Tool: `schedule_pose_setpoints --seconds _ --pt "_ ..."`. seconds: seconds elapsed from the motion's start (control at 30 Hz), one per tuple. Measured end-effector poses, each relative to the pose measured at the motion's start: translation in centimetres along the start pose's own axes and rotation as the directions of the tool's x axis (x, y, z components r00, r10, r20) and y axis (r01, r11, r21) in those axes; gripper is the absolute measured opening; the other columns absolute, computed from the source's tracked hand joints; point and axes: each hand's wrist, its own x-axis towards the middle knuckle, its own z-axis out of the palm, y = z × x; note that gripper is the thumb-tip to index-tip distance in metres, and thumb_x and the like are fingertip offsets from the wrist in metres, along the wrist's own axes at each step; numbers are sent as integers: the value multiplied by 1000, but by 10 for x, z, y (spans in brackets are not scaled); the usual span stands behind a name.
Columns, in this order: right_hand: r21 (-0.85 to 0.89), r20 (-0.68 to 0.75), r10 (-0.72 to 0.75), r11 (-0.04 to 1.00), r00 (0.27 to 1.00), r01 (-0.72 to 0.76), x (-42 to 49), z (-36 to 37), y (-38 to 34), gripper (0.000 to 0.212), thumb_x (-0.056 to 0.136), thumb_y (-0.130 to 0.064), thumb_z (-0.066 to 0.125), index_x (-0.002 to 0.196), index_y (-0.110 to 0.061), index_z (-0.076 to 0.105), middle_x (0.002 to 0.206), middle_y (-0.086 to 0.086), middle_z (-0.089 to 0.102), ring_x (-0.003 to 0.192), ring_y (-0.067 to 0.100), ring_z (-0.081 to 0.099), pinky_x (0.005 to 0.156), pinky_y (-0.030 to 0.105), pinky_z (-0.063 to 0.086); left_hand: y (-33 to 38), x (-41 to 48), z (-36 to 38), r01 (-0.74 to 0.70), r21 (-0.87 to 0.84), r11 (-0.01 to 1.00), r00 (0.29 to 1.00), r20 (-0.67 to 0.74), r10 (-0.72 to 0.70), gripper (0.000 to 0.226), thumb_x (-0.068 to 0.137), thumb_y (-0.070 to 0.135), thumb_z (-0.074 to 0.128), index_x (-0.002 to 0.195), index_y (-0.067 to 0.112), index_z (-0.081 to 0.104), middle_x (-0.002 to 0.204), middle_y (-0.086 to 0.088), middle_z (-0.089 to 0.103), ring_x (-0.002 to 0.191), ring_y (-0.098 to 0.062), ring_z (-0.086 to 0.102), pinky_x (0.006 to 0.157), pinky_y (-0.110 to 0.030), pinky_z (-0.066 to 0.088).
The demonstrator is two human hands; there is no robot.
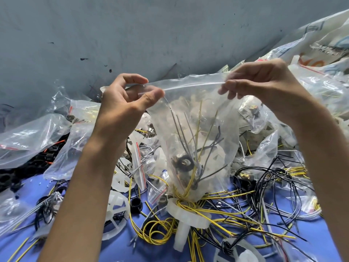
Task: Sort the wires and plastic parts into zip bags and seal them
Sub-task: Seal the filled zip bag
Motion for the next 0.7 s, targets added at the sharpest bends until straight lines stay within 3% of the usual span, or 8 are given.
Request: schedule_pose_setpoints --seconds 0.17,0.37,0.7 --pt "-8 20 7 1000 1000 -6 0 -3 1 16 79 -26 68 82 -10 70 74 -7 72 65 7 60 61 17 45 -1 0 -4 20 -55 998 1000 12 -20 25 80 10 70 91 23 51 71 14 71 70 3 64 58 -7 42" --pt "-12 -27 -36 999 999 35 0 0 -1 3 77 -9 71 77 -10 69 71 -5 72 61 9 61 62 18 48 -1 0 -2 -19 -10 1000 1000 -12 19 31 82 7 70 88 24 45 69 15 70 69 -1 63 62 -9 42" --pt "-23 29 15 1000 999 -15 -1 2 -5 12 77 -24 74 79 -12 73 77 1 73 65 12 61 69 26 49 4 -2 5 -22 12 1000 999 37 22 27 77 11 74 92 22 54 70 12 71 65 4 62 57 -6 42"
